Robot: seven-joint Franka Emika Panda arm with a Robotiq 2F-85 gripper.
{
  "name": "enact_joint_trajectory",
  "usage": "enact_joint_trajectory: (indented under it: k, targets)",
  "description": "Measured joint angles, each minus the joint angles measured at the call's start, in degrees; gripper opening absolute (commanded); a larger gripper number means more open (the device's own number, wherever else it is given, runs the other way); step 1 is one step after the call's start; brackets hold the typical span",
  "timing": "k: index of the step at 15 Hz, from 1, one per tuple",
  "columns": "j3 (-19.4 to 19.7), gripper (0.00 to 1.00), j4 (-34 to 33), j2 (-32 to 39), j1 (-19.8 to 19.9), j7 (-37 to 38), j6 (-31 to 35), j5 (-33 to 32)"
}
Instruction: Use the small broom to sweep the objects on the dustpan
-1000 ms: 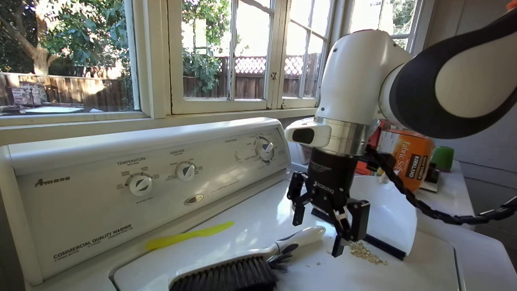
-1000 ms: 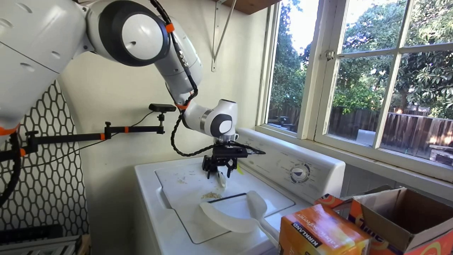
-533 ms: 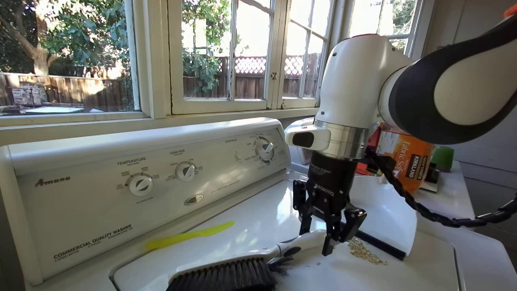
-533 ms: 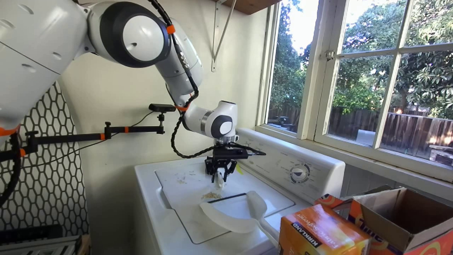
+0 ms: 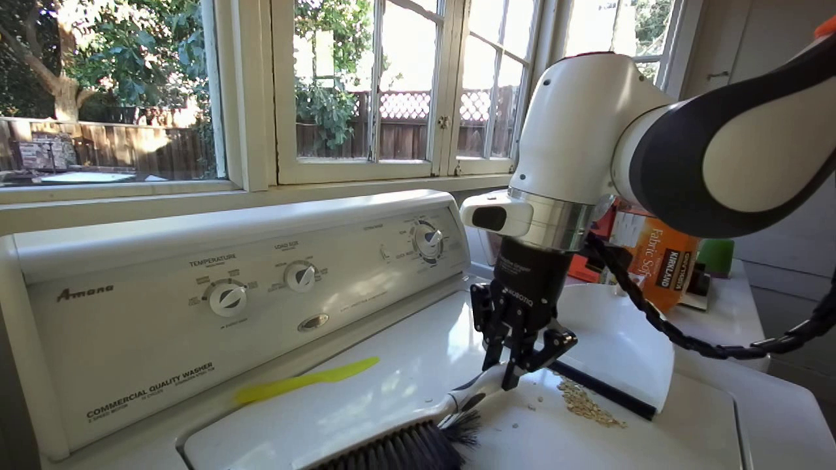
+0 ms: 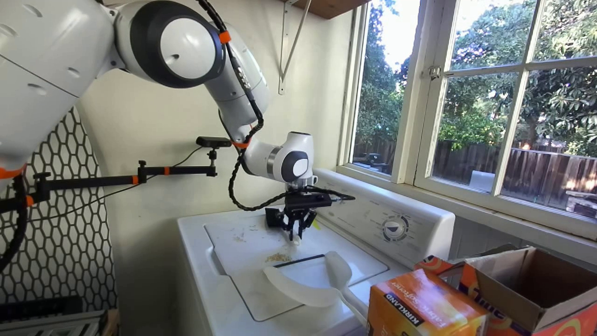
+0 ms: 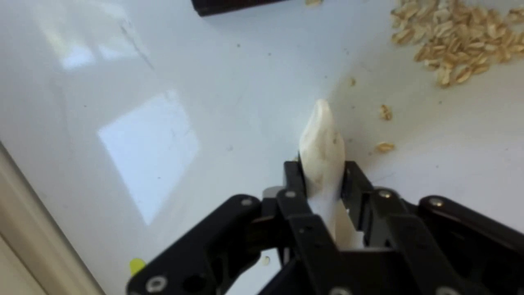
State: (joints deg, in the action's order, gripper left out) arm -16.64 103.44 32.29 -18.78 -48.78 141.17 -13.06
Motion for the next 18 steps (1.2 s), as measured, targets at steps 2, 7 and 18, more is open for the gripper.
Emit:
enact_joint_trajectory:
  k: [2, 7, 18]
  targets:
    - [0.8, 0.07, 0.2, -0.2, 0.0, 1.5, 3.5, -2.1]
    - [3.8, 0.07, 1.5, -1.2, -0.9, 7.0, 13.9, -9.5]
    - [10.3, 0.07, 7.8, -4.8, -3.8, 10.5, 32.3, -26.9]
